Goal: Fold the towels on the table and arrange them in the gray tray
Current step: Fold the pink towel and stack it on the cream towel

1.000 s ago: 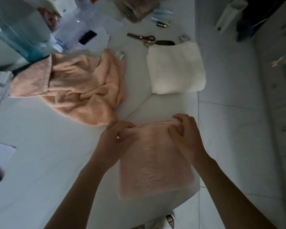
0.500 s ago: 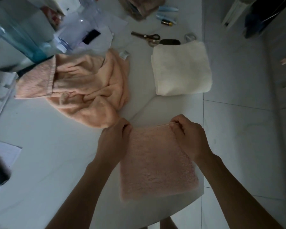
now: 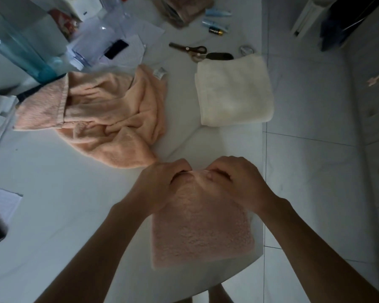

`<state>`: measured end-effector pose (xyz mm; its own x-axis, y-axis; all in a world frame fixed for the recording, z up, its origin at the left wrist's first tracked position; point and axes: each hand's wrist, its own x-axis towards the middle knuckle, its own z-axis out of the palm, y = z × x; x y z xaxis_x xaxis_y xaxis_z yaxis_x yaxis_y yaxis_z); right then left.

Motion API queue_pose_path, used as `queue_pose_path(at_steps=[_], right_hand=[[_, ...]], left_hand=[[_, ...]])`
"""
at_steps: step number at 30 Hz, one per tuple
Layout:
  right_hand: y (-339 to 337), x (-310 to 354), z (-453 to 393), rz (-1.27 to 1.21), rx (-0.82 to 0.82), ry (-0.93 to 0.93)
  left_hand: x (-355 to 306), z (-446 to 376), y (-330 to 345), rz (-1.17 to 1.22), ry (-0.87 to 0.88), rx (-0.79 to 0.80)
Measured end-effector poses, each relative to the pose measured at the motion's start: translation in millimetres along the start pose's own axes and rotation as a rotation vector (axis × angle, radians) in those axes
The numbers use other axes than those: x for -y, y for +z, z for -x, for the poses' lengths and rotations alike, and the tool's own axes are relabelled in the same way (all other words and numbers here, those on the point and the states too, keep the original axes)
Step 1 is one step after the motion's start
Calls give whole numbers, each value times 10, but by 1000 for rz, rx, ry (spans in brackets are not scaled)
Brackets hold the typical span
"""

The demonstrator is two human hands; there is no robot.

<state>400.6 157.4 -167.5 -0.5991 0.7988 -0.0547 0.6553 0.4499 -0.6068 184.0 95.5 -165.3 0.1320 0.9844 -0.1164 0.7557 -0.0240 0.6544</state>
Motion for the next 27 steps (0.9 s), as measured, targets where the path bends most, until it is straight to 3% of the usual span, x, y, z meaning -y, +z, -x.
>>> queue_pose_path(at_steps=[5, 12, 17, 19, 22, 27], right_hand=[[184, -70, -76, 107, -123, 60], [330, 50, -35, 198, -181, 257], [426, 381, 272, 233, -260, 144], [534, 447, 430, 295, -162, 30], [637, 306, 525, 375, -20, -16], [673, 73, 466, 377, 26, 132]], left_hand=[[1, -99, 121, -72, -47, -119], [-33, -47, 155, -142, -184, -123], [-350, 424, 189, -124, 23, -300], [-419, 543, 332, -135, 75, -210], [-212, 575, 511, -309, -63, 22], [131, 560, 696, -306, -186, -40]])
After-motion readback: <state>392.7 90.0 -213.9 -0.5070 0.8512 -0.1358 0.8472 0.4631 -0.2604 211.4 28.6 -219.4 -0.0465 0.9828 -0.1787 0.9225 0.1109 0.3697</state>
